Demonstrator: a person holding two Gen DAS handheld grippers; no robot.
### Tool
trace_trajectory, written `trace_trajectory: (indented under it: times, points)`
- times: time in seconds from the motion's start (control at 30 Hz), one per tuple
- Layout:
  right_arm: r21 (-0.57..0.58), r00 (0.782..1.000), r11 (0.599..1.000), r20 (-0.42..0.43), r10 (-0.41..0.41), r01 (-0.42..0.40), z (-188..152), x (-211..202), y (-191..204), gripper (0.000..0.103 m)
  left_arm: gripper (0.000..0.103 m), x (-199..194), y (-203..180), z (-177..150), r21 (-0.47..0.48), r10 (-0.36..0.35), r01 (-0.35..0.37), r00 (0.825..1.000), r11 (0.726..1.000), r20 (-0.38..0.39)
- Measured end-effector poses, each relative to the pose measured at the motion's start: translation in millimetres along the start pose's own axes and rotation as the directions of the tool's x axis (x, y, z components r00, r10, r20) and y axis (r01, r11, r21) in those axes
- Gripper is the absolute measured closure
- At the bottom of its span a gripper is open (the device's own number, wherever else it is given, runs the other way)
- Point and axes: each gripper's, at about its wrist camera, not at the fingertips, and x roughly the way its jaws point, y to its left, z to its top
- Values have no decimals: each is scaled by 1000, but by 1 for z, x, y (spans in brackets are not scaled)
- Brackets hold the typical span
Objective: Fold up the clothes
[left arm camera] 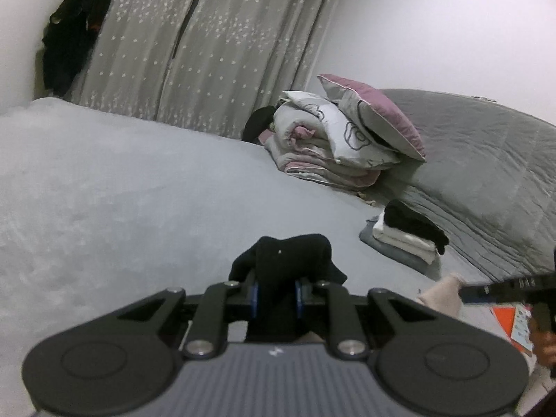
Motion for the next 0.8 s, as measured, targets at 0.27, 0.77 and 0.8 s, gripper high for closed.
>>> trace_trajectory:
  times: [0.27, 0.77, 0.8]
  points:
    - [-103, 996, 991, 19, 88, -86, 7, 27, 33, 46, 84, 1, 19, -16, 34, 38, -32, 982, 999, -187]
    - [-197, 927, 956, -350, 136, -215, 17, 81, 30, 47, 49, 4, 22, -4, -12, -46, 44, 981, 999, -186]
    - [-185, 919, 956, -365, 148, -227, 18, 77, 25, 47, 48, 5, 19, -3, -9, -57, 57, 982, 998, -181]
